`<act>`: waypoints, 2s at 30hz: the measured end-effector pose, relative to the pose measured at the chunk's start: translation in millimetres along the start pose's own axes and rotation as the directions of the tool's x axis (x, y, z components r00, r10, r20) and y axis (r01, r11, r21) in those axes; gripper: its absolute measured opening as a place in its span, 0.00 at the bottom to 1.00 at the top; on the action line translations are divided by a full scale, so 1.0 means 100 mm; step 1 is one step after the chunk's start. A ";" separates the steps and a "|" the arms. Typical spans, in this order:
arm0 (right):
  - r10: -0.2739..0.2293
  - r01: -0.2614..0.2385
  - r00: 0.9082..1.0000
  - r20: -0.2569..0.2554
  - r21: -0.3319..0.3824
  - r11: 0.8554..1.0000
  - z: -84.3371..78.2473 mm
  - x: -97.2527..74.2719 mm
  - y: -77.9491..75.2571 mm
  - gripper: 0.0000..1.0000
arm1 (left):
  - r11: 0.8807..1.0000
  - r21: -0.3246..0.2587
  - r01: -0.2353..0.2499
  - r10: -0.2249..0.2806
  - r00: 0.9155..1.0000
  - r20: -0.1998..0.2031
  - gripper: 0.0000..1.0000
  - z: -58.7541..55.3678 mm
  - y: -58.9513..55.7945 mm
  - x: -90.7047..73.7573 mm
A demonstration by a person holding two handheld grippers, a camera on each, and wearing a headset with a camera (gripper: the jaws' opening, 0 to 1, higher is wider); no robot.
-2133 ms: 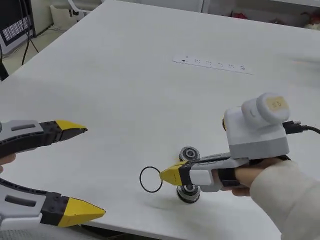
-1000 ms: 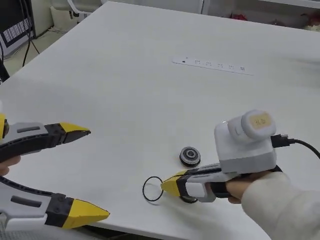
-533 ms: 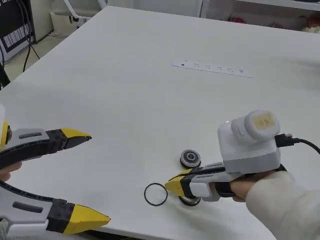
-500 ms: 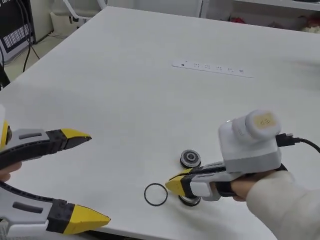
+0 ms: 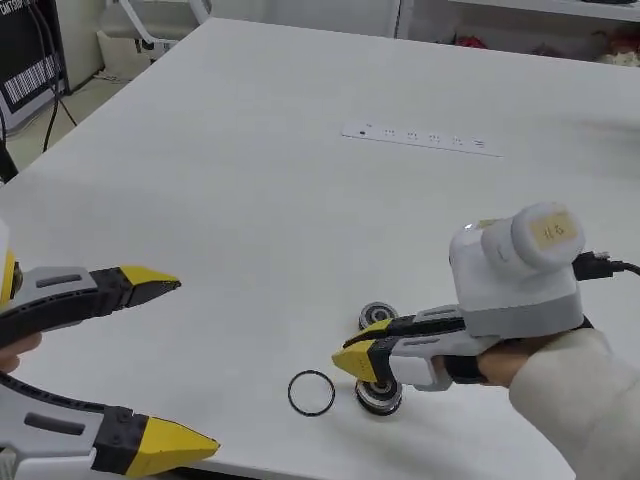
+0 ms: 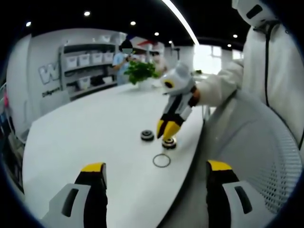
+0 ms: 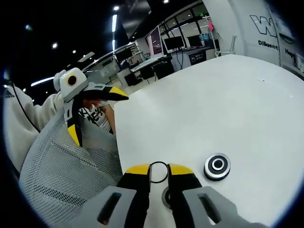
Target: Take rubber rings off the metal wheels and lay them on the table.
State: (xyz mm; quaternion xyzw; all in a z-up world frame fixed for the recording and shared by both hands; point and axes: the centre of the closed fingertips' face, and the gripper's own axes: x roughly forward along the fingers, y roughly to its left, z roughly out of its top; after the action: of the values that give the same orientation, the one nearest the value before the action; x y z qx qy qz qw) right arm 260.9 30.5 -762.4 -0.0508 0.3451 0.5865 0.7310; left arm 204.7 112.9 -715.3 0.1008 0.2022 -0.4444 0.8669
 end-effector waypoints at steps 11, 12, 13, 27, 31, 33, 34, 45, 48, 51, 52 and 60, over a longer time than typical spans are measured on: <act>-0.001 0.005 0.996 0.094 -0.041 0.999 0.27 -0.21 0.05 0.14 | 1.000 -0.007 -0.007 0.008 1.000 0.004 0.87 0.01 0.02 -0.01; -0.003 0.007 0.995 0.103 -0.041 0.999 0.29 -0.22 0.06 0.14 | 1.000 -0.009 -0.010 0.010 1.000 0.007 0.87 0.01 0.02 -0.01; -0.006 0.011 0.994 0.113 -0.044 0.999 0.32 -0.25 0.06 0.14 | 1.000 -0.012 -0.012 0.012 1.000 0.011 0.87 0.02 0.02 -0.01; -0.067 0.083 0.975 0.212 -0.067 0.994 0.49 -0.61 -0.06 0.17 | 1.000 0.003 -0.007 0.007 0.999 0.032 0.86 0.07 0.04 -0.03; -0.094 0.106 0.969 0.229 -0.041 0.994 0.48 -0.68 -0.15 0.17 | 1.000 0.025 -0.011 0.009 0.998 0.059 0.86 0.22 0.07 -0.04; -0.096 0.107 0.968 0.232 -0.036 0.994 0.46 -0.71 -0.17 0.18 | 1.000 0.027 -0.006 0.004 0.996 0.089 0.85 0.34 0.07 -0.04; -0.097 0.108 0.967 0.234 -0.034 0.994 0.46 -0.72 -0.18 0.19 | 1.000 0.031 -0.002 -0.001 0.995 0.099 0.85 0.40 0.07 -0.03; -0.111 0.115 0.967 0.228 -0.005 0.993 0.26 -0.79 -0.35 0.22 | 0.993 0.110 0.043 -0.059 0.988 0.143 0.82 0.85 0.07 0.12; -0.105 0.106 0.971 0.214 0.007 0.994 0.17 -0.78 -0.38 0.23 | 0.989 0.135 0.065 -0.084 0.986 0.141 0.81 0.92 0.04 0.20; -0.104 0.101 0.975 0.198 0.022 0.995 0.08 -0.74 -0.40 0.24 | 0.980 0.171 0.103 -0.124 0.985 0.118 0.79 0.95 -0.02 0.34; -0.103 0.101 0.976 0.190 0.019 0.995 0.05 -0.73 -0.39 0.24 | 0.978 0.178 0.107 -0.128 0.985 0.115 0.79 0.95 -0.02 0.36; -0.067 0.065 0.987 0.148 0.020 0.998 -0.12 -0.65 -0.38 0.25 | 0.958 0.221 0.181 -0.210 0.971 0.116 0.74 1.10 -0.13 0.77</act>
State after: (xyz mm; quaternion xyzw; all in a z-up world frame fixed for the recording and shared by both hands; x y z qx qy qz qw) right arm 284.9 -40.5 -746.9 -0.0129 0.2919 0.5615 0.7742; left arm 262.9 10.0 -650.1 0.1398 0.1030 -0.5527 0.8151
